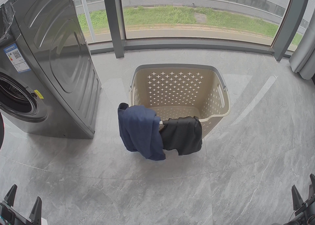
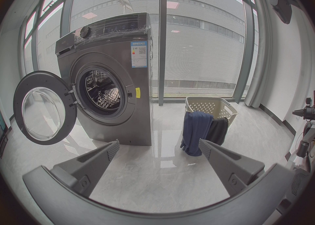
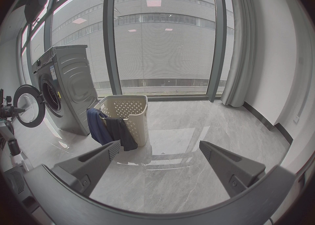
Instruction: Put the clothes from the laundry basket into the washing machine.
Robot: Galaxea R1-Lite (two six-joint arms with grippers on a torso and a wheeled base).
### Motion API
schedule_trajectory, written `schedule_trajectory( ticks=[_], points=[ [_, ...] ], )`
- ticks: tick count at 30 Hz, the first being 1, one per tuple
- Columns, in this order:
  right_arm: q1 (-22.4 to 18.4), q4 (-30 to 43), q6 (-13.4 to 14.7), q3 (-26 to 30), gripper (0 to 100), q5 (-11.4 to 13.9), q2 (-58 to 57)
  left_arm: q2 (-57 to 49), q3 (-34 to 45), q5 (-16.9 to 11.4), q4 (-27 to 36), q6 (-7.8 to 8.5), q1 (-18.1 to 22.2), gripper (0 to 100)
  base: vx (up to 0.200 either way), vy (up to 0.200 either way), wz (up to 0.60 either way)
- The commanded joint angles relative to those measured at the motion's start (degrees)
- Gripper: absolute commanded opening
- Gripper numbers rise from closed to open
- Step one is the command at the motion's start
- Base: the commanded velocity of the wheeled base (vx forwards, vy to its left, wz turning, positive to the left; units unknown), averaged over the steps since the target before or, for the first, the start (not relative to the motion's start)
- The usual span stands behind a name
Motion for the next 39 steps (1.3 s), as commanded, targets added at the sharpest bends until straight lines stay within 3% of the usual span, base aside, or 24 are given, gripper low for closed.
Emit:
schedule_trajectory(
  ticks=[1, 3, 6, 9, 11, 15, 19, 21, 22, 23, 25, 30, 32, 39],
  points=[
    [0.02, 0.02, 0.22, 0.92, 100, -0.37, -0.93, -0.57, 1.01, -0.03, -0.04, -0.06, 0.0, 100, 0.0, 0.0, 0.0],
    [0.02, -0.85, 1.19, 0.4, 100, -0.2, -0.93, -0.57, 1.01, -0.03, -0.04, -0.06, 0.0, 100, 0.0, 0.0, 0.0],
    [0.54, -2.96, 5.76, -11.29, 100, -0.9, 1.18, -0.57, 1.01, -0.12, -0.04, 0.03, 0.0, 100, 0.0, 0.0, 0.0],
    [0.45, -0.15, 5.06, -16.39, 100, -0.2, 5.4, -0.57, 1.01, -0.29, 0.05, 0.38, 0.0, 100, 0.0, 0.0, 0.0],
    [0.89, 2.22, 5.15, -16.74, 100, 2.0, 8.3, -0.57, 1.01, -0.29, 0.05, 0.29, 0.0, 100, 0.0, 0.0, 0.0],
    [1.77, 0.46, 5.94, -14.37, 100, 6.39, 21.93, -0.57, 1.01, -0.29, -0.04, 0.29, 0.0, 100, 0.0, 0.0, 0.0],
    [3.44, -11.93, 6.55, -12.52, 100, 7.71, 37.75, -0.57, 1.01, -0.38, 0.05, 0.29, 0.0, 100, 0.0, 0.05, 0.0],
    [5.29, -19.22, 6.73, -11.82, 100, 7.54, 44.69, -0.57, 1.01, -0.38, 0.05, 0.21, 0.0, 100, 0.0, 0.2, 0.0],
    [5.29, -19.22, 6.73, -11.82, 100, 7.54, 44.69, -0.57, 1.01, -0.38, 0.05, 0.21, 0.0, 100, 0.2, 0.2, 0.0],
    [6.61, -26.34, 7.17, -10.85, 100, 7.1, 51.72, -0.57, 1.01, -0.38, -0.04, 0.29, 0.0, 100, 0.2, 0.2, 0.0],
    [7.22, -31.26, 7.26, -10.24, 100, 6.92, 57.34, -0.57, 1.01, -0.38, -0.04, 0.29, 0.0, 100, 0.1, 0.1, 0.0],
    [8.54, -34.6, 7.61, -9.89, 100, 6.57, 66.84, -0.57, 1.01, -0.29, -0.04, 0.12, 0.0, 100, 0.0, 0.0, 0.0],
    [9.51, -36.98, 9.19, -10.33, 100, 6.22, 71.41, -0.57, 1.01, -0.29, -0.04, 0.21, 0.0, 100, 0.0, 0.0, 0.0],
    [16.28, -47.35, 12.71, -8.57, 100, 0.59, 82.04, -0.57, 1.01, -0.38, 0.05, 0.29, 0.0, 100, 0.0, 0.0, 0.0]
  ],
)
